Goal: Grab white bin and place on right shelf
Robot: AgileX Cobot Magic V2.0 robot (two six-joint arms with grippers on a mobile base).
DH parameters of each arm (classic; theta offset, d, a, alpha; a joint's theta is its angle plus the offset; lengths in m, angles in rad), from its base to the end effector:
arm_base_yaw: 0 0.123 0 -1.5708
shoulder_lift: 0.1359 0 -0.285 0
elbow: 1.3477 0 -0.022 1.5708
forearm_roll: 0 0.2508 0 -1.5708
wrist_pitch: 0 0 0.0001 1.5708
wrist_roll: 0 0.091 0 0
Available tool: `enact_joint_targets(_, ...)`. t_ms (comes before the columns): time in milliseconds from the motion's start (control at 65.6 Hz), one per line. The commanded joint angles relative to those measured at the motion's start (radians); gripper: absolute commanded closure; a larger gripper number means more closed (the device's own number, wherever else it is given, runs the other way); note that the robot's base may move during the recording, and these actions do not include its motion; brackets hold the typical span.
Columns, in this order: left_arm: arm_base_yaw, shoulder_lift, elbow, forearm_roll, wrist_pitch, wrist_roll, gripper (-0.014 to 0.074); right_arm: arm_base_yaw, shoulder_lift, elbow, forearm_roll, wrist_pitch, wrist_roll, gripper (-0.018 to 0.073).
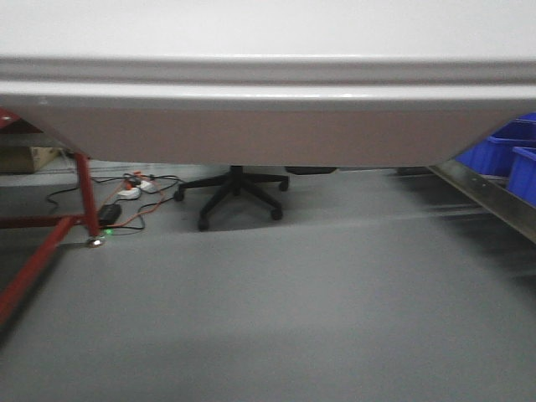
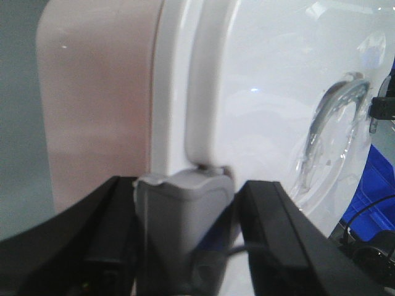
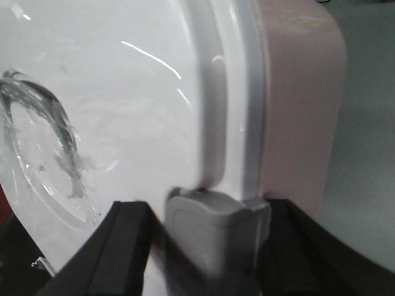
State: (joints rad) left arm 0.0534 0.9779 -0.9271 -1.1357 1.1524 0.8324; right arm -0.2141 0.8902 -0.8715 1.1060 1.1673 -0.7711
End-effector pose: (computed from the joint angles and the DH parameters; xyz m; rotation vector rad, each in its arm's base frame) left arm 0.1660 -0.0667 0.3762 0.5506 2.0221 -1.0018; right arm 0.1519 0.0436 0.3709 -0.3590 2.0540 0.9078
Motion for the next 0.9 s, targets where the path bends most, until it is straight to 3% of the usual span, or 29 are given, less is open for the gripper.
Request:
enact_joint_targets(0,-0.019,-0.020,-0.032,-0.155,0.067,0.014,0.0388,0.009,-0.015,-0.029,0.159,0.115,-0.012,0.0219)
enact_joint_targets(884,-0.019,-0.020,-0.032,-0.155,0.067,0.014,0.0388,0.009,-0.015,-0.029,0.159,0.115,-0.012,0.0219)
